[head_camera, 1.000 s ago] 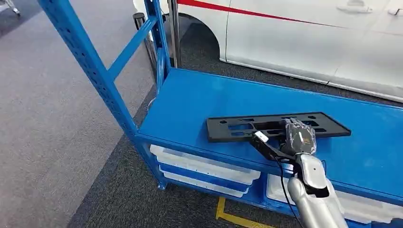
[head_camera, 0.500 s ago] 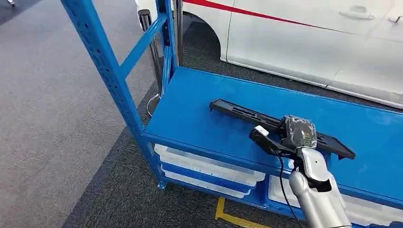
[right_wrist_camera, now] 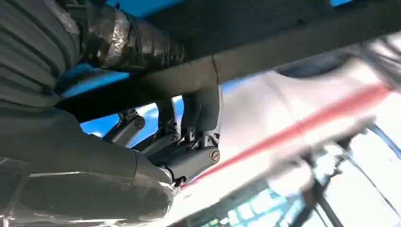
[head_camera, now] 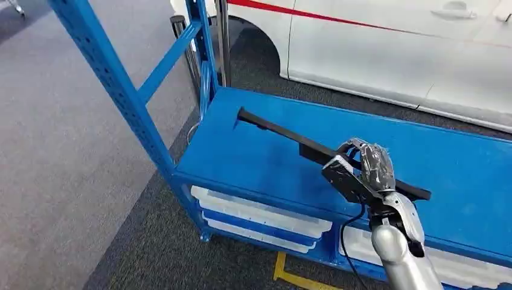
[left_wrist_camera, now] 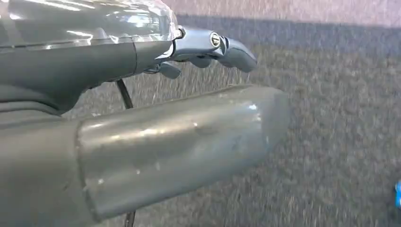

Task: Take the parts from the cabinet and place them on the table.

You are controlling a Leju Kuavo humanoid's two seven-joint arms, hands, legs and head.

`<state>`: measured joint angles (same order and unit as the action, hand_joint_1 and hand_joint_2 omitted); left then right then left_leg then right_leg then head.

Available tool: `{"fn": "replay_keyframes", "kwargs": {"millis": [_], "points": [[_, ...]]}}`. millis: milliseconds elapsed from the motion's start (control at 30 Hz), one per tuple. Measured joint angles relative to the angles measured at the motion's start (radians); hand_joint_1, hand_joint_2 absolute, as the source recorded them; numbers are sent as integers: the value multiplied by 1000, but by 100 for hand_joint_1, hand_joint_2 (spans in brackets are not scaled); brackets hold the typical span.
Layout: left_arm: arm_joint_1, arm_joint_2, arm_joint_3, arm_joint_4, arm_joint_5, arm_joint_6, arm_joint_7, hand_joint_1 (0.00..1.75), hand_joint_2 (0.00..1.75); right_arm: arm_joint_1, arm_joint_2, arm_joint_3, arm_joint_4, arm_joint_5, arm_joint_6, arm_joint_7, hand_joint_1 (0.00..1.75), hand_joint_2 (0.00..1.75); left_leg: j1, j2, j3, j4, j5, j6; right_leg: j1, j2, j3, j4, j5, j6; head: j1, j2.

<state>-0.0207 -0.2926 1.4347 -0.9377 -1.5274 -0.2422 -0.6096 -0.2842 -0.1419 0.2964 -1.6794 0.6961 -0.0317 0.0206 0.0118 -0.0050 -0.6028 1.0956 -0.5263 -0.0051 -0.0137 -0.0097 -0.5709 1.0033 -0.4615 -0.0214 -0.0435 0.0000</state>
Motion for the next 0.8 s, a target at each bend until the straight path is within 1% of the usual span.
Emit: {"fn": "replay_keyframes", "kwargs": {"millis": [67,100,133,167,200,233,267,300,333,367,400,433,467,500,533,567,600,633,667,700,733,767,800], "points": [[-1,-1,0,15,1,7,0,0,0,14,5,8,-59,-33,-6,-10,175,175,2,0,-74,157,-73,-5,3,0,0,1,-3,-4,0,0],[0,-1,0,23,2,13,0,0,0,26,6,10,-82,-55,-15,-26,175,175,2,0,-104,217,-88,-8,5,-2,1,2,-4,-5,0,0],[0,0,0,34,2,20,-1,0,0,39,6,10,-105,-80,-24,-44,175,175,2,0,-112,227,-78,-9,5,-2,1,4,-5,-5,1,0],[2,0,0,44,2,27,-2,0,0,49,6,10,-129,-101,-34,-58,175,175,2,0,-97,191,-47,-9,5,-2,1,7,-7,-4,0,0],[2,0,0,55,2,36,-3,0,0,56,6,10,-152,-122,-41,-70,175,175,2,0,-65,124,-6,-7,4,-1,1,10,-10,-2,0,0],[2,2,0,67,2,43,-6,0,0,59,6,10,-180,-144,-51,-79,175,175,3,0,-17,28,42,-4,3,0,1,17,-15,2,0,0],[1,3,0,74,2,46,-7,0,0,61,6,10,-198,-153,-55,-81,175,175,4,0,15,-45,57,0,3,1,0,25,-21,7,0,0],[-2,3,0,87,2,49,-10,0,0,65,5,10,-233,-169,-62,-85,175,175,-4,-1,27,-60,44,2,11,2,-5,34,-26,15,0,0],[-2,2,0,90,2,50,-11,0,0,71,5,10,-261,-186,-67,-86,175,175,-1,-2,23,-55,47,10,10,3,-6,34,-25,19,2,0],[0,0,0,91,2,50,-11,0,0,80,5,10,-282,-202,-70,-90,175,175,-3,-3,22,-55,46,13,10,3,-5,33,-24,21,2,0],[0,-2,0,94,3,50,-11,0,0,89,5,10,-301,-221,-77,-94,175,175,-6,-3,22,-55,46,18,8,3,-4,31,-23,26,2,0],[0,-2,0,97,3,50,-12,0,0,96,5,10,-318,-242,-83,-97,175,175,-3,-2,23,-63,52,27,8,4,-4,32,-24,31,2,0],[0,-7,0,103,3,50,-13,0,0,108,5,10,-337,-267,-87,-103,175,175,1,-1,27,-68,56,33,3,5,-7,46,-39,36,2,0],[-2,-7,0,106,4,52,-15,0,0,116,5,10,-358,-298,-95,-111,175,175,2,-1,27,-69,56,39,4,6,-26,85,-69,41,4,0],[-2,-7,0,110,8,56,-18,0,0,119,5,10,-370,-326,-101,-112,175,175,2,-1,26,-69,56,41,2,7,-60,157,-110,45,3,0],[-3,-7,0,118,10,58,-19,0,0,121,5,10,-379,-348,-105,-109,175,175,1,0,26,-69,56,41,0,6,-96,233,-144,48,3,0],[-4,-6,0,123,11,59,-19,0,0,121,5,10,-390,-360,-107,-99,175,175,-1,1,25,-69,55,42,0,6,-129,298,-165,50,3,0],[-5,-5,0,128,11,59,-19,0,0,121,5,10,-398,-365,-108,-92,175,175,-1,1,26,-69,55,43,0,6,-145,327,-163,50,3,0],[-6,-5,0,132,12,60,-19,0,0,121,5,10,-405,-369,-110,-86,175,175,-1,0,27,-69,54,43,1,7,-139,308,-137,48,3,0],[-7,-5,0,136,14,60,-19,0,0,122,5,10,-410,-378,-112,-82,175,175,-2,-1,29,-69,54,43,1,7,-113,252,-96,44,3,0],[-7,-5,0,139,16,60,-19,0,0,126,5,10,-416,-395,-115,-84,175,175,-3,-1,32,-69,53,42,2,7,-75,174,-53,38,3,0],[-7,-5,0,142,18,61,-21,0,0,136,5,9,-423,-419,-121,-93,175,175,-4,-2,36,-69,51,41,6,6,-22,68,-5,27,3,0],[-6,-5,0,147,19,61,-24,0,0,148,5,7,-428,-444,-125,-101,175,175,-5,-2,35,-70,50,38,13,5,-3,37,-23,18,2,0]]}}
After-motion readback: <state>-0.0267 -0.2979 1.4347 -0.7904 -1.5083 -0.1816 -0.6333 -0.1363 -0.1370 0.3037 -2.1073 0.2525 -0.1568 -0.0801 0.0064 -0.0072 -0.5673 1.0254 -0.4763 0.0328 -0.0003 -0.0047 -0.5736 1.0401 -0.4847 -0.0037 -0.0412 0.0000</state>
